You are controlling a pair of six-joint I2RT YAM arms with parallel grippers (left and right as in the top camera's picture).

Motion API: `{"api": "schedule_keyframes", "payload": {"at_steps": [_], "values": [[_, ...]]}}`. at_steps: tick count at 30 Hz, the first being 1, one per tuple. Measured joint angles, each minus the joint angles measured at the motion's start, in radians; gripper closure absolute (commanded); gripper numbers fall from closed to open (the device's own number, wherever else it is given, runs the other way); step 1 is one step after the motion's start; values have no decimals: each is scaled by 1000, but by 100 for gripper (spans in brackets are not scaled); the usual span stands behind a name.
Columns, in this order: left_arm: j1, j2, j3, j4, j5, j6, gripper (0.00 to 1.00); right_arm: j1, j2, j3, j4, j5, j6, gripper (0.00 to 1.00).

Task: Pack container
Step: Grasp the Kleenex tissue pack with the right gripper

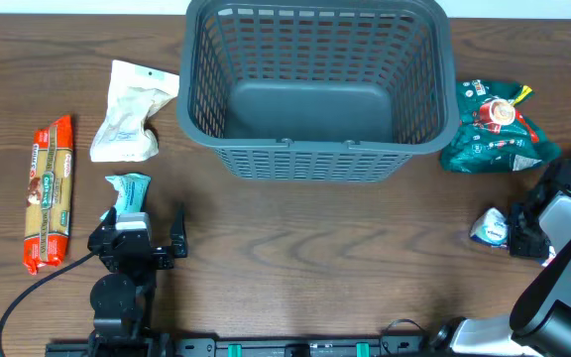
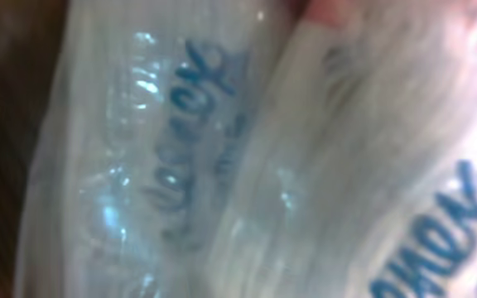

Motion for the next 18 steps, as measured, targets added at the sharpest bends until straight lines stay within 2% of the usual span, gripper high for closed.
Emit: {"api": "schedule_keyframes", "payload": {"at_steps": [10,18], "values": [[0,0,0,0,0,0,1,-3,-36,1,20,-115,-364,99],[0,0,0,0,0,0,1,-3,-249,52,10,-230,-563,99]]}}
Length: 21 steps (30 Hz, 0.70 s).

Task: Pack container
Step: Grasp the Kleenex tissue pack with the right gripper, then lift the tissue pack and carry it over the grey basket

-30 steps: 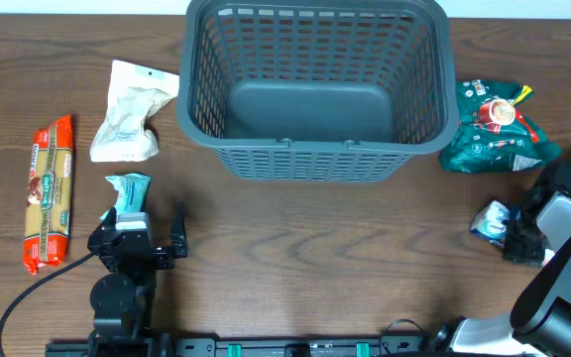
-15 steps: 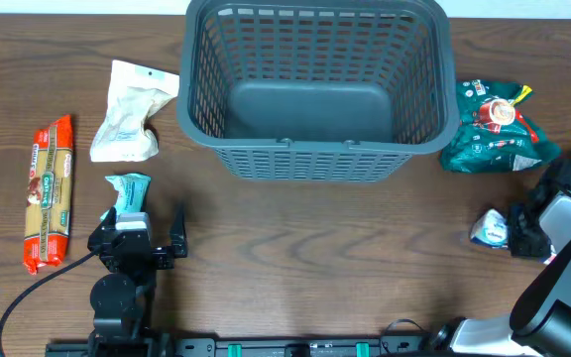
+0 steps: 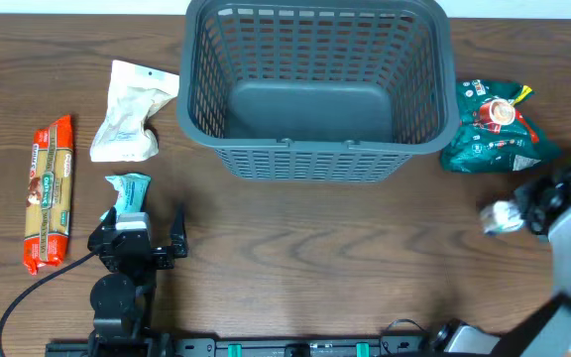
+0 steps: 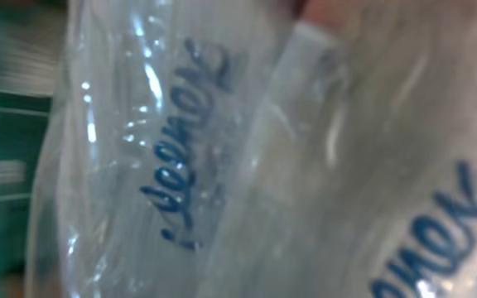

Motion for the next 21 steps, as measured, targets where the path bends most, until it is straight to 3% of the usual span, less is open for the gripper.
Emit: {"api": "schedule_keyframes", "payload": {"at_steps": [7,21], "values": [[0,0,0,0,0,0,1,0,-194,120,-66,-120,-94,98],[0,0,0,0,0,0,2,51,-205,506,-286,-409,-338,99]]}}
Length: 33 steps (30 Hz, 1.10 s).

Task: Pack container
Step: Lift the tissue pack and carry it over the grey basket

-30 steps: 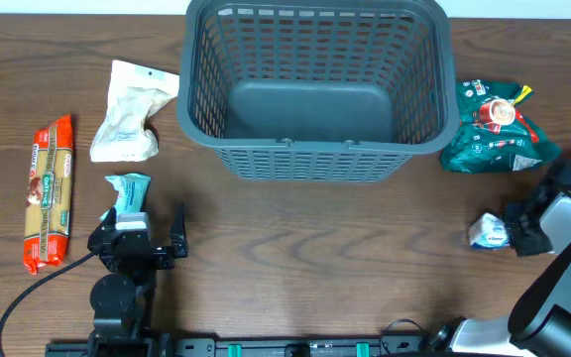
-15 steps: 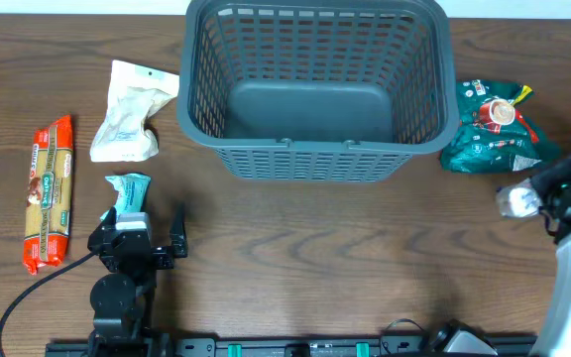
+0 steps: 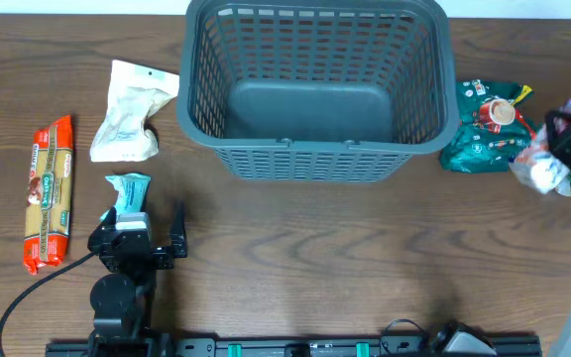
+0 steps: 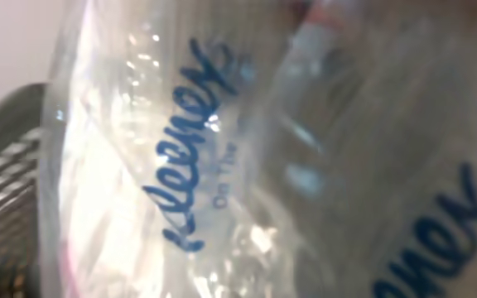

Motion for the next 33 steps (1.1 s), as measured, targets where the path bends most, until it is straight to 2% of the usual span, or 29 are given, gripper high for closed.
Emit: {"api": "schedule_keyframes", "payload": {"at_steps": [11,14,21,25,33], "values": [[0,0,0,0,0,0,1,283,69,392,-167,-74,-138,99],[0,0,0,0,0,0,1,373,161,534,-253,-78,-177,99],[0,0,0,0,0,0,1,497,395,780,-333,-73,-243,99],[0,0,0,0,0,0,1,576,476,842,-371,-44,-314,98],[0,0,0,0,0,0,1,770,557,853,-466,21,-564,99]]}}
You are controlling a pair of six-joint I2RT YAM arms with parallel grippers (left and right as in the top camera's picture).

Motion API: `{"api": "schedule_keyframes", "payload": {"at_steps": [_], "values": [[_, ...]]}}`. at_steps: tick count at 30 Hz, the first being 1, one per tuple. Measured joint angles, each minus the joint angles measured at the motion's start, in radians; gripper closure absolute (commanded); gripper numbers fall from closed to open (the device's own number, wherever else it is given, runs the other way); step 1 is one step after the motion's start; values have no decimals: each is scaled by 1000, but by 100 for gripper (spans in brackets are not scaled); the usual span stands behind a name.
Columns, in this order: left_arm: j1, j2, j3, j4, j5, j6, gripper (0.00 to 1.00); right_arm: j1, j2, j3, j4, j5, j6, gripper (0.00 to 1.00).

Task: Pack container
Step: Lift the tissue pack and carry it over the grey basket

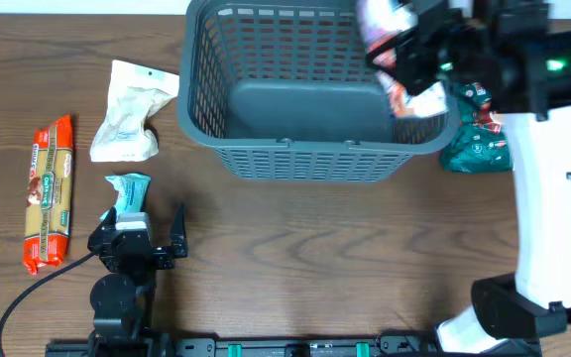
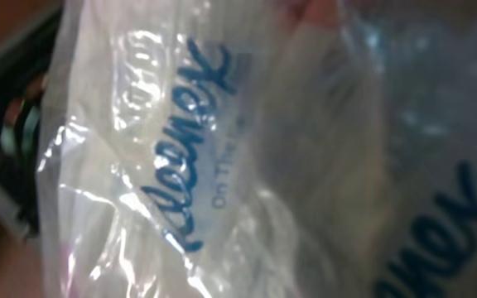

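Seen from overhead, my right gripper (image 1: pixel 404 59) hangs over the right part of the grey basket (image 1: pixel 315 154), shut on a clear plastic Kleenex tissue pack (image 1: pixel 383 25). In the right wrist view the pack (image 2: pixel 180 165) fills the frame and hides the fingers. My left gripper (image 1: pixel 132 236) rests near the table's front left, just below a small teal packet (image 1: pixel 129 188); how its fingers stand does not show.
A red-ended pasta package (image 1: pixel 50 193) lies at the far left. A crumpled white bag (image 1: pixel 132 109) sits left of the basket. A green snack bag (image 1: pixel 484 139) lies right of the basket, under my right arm.
My right gripper, still holding the tissue pack, has moved from beside the green snack bag at the right edge to above the basket's right side. The left arm has not moved.
At first the right gripper was on the tissue pack at the table's right front. Then the pack was off the table, then higher by the green snack bag, and now it hangs over the basket. The left arm stayed still throughout.
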Motion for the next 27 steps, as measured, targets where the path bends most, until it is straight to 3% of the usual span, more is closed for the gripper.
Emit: {"api": "schedule_keyframes", "payload": {"at_steps": [10,21,27], "values": [[0,0,0,0,0,0,1,52,33,0,-56,-34,-294,99],[0,0,0,0,0,0,1,48,33,1,34,58,-258,98],[0,0,0,0,0,0,1,51,33,2,-14,71,-380,99]]}}
